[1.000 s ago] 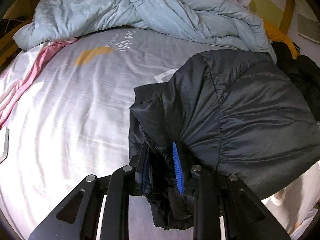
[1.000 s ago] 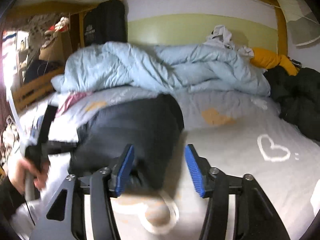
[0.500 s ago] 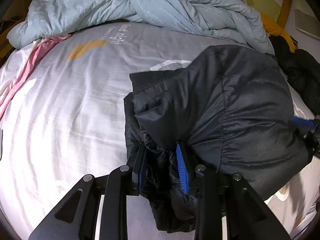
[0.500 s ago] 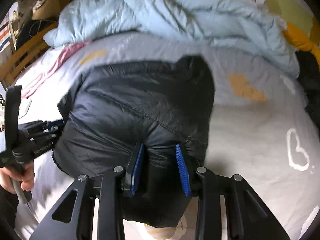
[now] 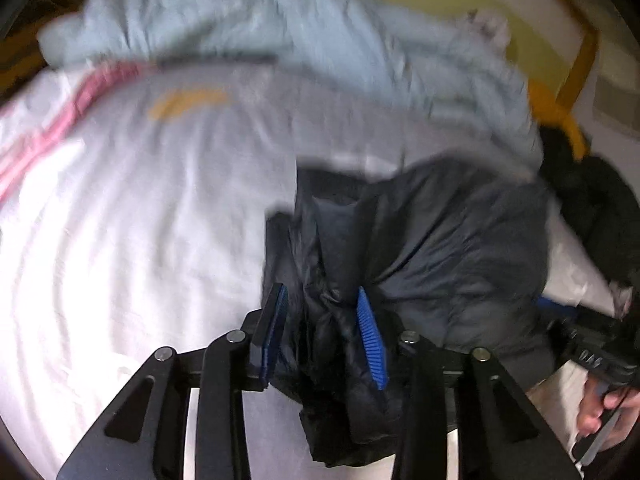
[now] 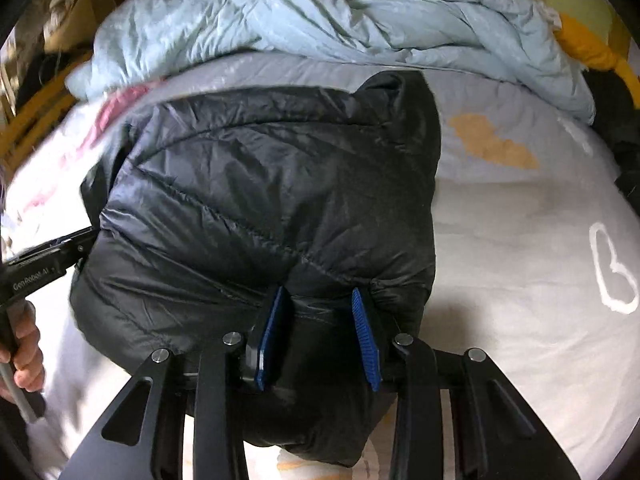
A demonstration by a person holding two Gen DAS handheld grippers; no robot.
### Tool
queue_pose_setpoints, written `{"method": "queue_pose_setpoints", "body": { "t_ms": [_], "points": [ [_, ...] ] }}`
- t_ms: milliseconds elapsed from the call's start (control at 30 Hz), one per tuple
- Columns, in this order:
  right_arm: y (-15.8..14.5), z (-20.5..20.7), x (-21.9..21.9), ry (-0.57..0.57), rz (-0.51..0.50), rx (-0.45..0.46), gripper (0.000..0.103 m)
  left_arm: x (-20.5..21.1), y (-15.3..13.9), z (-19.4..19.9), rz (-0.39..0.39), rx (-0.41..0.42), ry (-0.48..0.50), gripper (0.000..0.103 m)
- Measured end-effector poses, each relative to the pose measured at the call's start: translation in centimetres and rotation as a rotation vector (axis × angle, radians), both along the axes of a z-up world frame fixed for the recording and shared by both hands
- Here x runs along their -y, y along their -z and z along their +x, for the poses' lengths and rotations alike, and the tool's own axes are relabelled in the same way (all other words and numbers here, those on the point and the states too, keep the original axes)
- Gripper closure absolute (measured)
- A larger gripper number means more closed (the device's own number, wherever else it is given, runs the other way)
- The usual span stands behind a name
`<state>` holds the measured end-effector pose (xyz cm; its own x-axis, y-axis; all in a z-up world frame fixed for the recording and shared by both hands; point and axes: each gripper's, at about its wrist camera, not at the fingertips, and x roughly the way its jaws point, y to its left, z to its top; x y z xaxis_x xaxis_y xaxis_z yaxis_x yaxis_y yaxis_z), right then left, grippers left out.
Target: Fold large clothes
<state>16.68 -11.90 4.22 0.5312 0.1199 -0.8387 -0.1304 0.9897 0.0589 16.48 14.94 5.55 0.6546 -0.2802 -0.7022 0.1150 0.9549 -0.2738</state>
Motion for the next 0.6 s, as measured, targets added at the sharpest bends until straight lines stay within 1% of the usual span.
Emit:
{"method": "queue_pose_setpoints", "body": {
  "t_ms": [67, 100, 133, 167, 200, 267, 300, 367, 400, 467, 533, 600],
  "points": [
    [-1.0, -0.9, 0.8, 0.000, 0.043, 0.037, 0.066, -0.2, -3.1, -1.6, -0.004, 0.142, -0.004, 0.068],
    [-1.6, -1.3, 1.1, 0.006, 0.055, 0.057, 0.066, -0.3, -4.4, -2.3, -0.013, 0.195, 0.009, 0.061],
    [-2.0, -1.7, 1.4, 0.015, 0.063, 0.074, 0.066, -0.3, -5.5, -2.8, -0.032, 0.229, 0.034, 0.055],
    [-2.8, -2.2, 1.8, 0.031, 0.078, 0.101, 0.060, -0.2, -6.3, -3.0, -0.051, 0.237, 0.060, 0.039],
    [-3.6, -2.7, 2.4, 0.053, 0.092, 0.135, 0.055, 0.0, -6.5, -3.1, -0.063, 0.224, 0.074, 0.025],
    [-5.3, -3.5, 3.7, 0.108, 0.114, 0.212, 0.026, 0.2, -6.1, -2.8, -0.102, 0.179, 0.087, 0.013],
    [-6.0, -3.7, 4.3, 0.130, 0.126, 0.246, 0.023, 0.4, -5.4, -2.4, -0.109, 0.143, 0.082, 0.009],
    [-6.9, -3.8, 5.6, 0.157, 0.158, 0.273, 0.020, 0.6, -3.6, -1.5, -0.097, 0.062, 0.054, 0.008],
    [-7.0, -3.6, 6.1, 0.162, 0.172, 0.266, 0.017, 0.2, -2.6, -0.9, -0.103, 0.023, 0.036, 0.008],
    [-6.6, -2.7, 7.1, 0.172, 0.229, 0.216, 0.016, -0.4, -0.3, 0.1, -0.149, -0.066, -0.004, 0.008],
    [-5.5, -2.0, 7.3, 0.152, 0.271, 0.156, 0.016, -1.0, 1.8, 0.9, -0.220, -0.144, -0.007, 0.007],
    [-3.7, -1.1, 6.9, 0.109, 0.285, 0.079, 0.016, -1.0, 3.4, 1.5, -0.270, -0.203, -0.001, 0.004]
  ]
}}
